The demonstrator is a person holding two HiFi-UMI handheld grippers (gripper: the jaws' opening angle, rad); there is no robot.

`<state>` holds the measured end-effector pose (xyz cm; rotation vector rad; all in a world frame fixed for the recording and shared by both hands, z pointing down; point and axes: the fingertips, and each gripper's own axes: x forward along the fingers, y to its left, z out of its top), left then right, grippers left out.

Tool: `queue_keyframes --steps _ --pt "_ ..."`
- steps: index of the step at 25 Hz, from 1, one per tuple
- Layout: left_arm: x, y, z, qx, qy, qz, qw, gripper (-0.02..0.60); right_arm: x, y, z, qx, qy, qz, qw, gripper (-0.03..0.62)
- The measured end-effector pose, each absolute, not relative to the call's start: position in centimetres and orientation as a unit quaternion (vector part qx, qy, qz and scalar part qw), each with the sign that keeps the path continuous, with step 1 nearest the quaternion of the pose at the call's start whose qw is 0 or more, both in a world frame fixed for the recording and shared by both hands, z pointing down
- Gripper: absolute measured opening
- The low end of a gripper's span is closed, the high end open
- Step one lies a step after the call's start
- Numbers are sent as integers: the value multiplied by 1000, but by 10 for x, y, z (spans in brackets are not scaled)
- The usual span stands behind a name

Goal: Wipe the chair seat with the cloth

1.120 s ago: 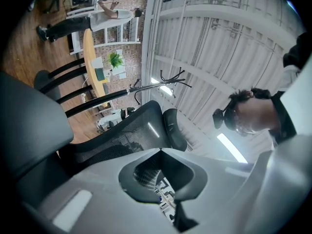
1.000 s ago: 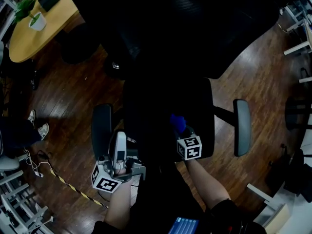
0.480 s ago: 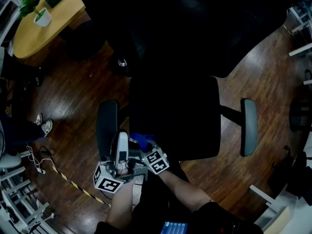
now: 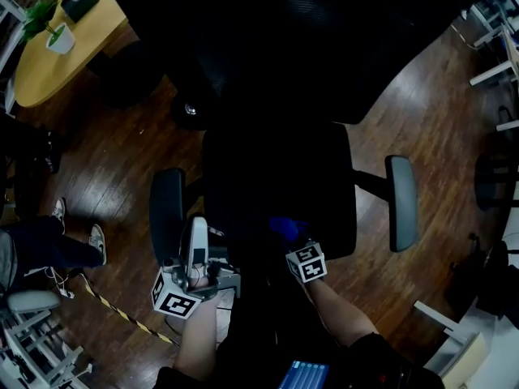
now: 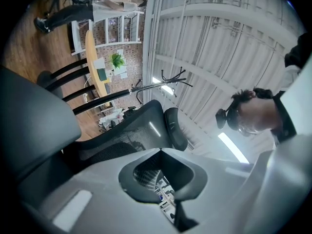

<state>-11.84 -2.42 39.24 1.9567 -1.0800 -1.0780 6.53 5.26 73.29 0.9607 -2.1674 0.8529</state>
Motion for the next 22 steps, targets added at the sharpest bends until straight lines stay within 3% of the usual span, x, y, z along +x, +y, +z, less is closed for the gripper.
queue_keyframes --steps 6,10,17,22 --pt "-111 -30 392 748 -406 -411 326 3 202 45 719 462 -767 306 324 79" --pt "-108 -31 393 747 -406 -411 328 3 244 46 714 491 -743 312 331 78" --pt "-104 -37 396 746 -410 -412 326 3 244 20 697 533 -729 315 293 79" --pt "-110 -39 402 739 -417 -419 324 3 161 -66 668 489 -791 292 226 80"
